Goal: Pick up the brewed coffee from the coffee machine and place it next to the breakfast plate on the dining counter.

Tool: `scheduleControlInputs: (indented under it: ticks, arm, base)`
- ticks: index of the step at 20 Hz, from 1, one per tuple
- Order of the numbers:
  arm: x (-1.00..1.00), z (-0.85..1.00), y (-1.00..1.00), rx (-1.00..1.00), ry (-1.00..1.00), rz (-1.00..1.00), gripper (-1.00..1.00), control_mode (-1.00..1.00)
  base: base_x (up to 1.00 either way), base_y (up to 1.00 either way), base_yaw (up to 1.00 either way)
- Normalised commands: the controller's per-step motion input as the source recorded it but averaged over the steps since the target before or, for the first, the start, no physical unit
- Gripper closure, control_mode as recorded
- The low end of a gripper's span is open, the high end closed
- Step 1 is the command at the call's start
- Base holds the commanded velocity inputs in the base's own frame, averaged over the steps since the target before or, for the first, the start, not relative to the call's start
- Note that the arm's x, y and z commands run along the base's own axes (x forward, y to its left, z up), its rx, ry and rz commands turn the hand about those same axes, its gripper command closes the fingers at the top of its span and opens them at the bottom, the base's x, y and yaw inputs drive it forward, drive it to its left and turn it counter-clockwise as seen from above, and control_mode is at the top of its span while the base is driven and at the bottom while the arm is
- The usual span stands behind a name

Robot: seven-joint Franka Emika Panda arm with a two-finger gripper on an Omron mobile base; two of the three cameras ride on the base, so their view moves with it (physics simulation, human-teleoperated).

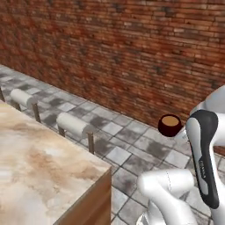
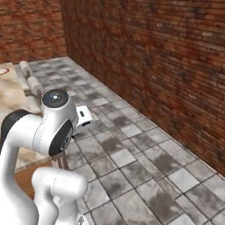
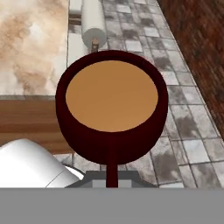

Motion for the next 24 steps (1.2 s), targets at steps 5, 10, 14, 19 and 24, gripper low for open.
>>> scheduleControlInputs:
  ticks: [5,10,14,19,24]
  arm:
    - [0.00,0.00,0.00,0.00,0.00,0.00,1.00,1.00]
    - [0.00,0.00,0.00,0.00,0.00,0.00,1.00,1.00]
    - [0.00,0.00,0.00,0.00,0.00,0.00,1.00,1.00]
    - [0.00,0.00,0.00,0.00,0.00,0.00,1.00,1.00]
    - [0.00,0.00,0.00,0.00,0.00,0.00,1.00,1.00]
  base:
    - [0.24,-0.62,0.76]
    - [0.07,-0.93,0.65]
    - [0.00,-1.00,0.53]
    - [0.14,-1.00,0.46]
    - [0.71,-0.83,0.35]
